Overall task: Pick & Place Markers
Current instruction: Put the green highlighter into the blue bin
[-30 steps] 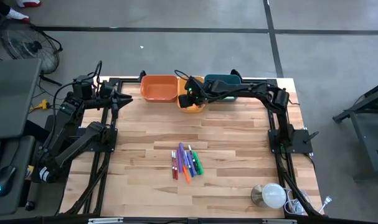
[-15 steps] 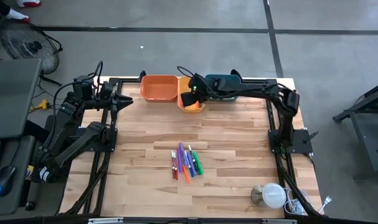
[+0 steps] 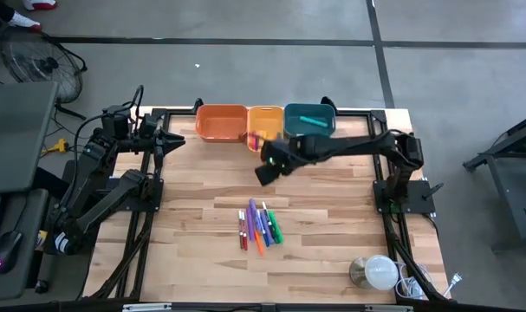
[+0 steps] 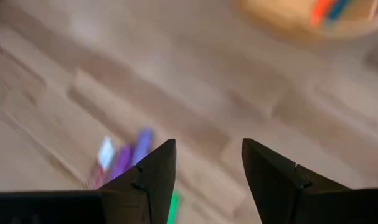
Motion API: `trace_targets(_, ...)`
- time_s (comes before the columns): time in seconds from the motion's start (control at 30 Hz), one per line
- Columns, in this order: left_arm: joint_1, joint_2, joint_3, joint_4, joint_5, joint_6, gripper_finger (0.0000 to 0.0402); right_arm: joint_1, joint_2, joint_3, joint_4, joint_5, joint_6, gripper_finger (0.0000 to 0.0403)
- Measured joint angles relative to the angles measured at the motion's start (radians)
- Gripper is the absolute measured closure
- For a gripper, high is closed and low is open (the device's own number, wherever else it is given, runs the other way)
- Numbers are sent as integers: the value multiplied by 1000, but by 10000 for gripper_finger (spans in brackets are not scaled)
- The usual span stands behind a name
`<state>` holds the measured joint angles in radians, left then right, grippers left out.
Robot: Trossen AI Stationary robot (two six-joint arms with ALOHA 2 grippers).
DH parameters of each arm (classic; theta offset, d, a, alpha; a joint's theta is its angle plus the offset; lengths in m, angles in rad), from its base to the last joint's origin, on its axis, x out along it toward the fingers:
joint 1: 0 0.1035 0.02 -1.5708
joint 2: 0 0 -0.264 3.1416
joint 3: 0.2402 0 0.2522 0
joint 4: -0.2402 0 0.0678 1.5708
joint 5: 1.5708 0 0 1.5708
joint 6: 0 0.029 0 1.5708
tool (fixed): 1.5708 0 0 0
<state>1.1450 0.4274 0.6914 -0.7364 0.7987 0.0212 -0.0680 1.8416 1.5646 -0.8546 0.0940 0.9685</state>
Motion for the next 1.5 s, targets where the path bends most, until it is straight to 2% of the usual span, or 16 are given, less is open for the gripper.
trace_targets(0.17,0,0,0,0,0,0,314,97,0,0,-72,-8,92,231)
trace_targets(0.47,0,0,0,0,9,-25,314,244,25,0,-40,-13,187,231)
trace_targets(0.63,0,0,0,-5,56,-27,314,300,61,0,-50,4,217,231)
trace_targets(0.77,0,0,0,-37,77,-29,314,320,96,0,-95,2,249,231)
trace_targets(1.07,0,0,0,-84,90,-27,314,325,108,-5,-334,28,321,231)
trace_targets(1.13,0,0,0,-82,90,-26,314,323,108,-28,-332,36,308,231)
trace_targets(1.27,0,0,0,-82,86,-26,314,310,109,-104,-266,-37,263,231)
trace_targets(1.5,0,0,0,-81,81,-26,314,304,95,-182,-193,-59,256,231)
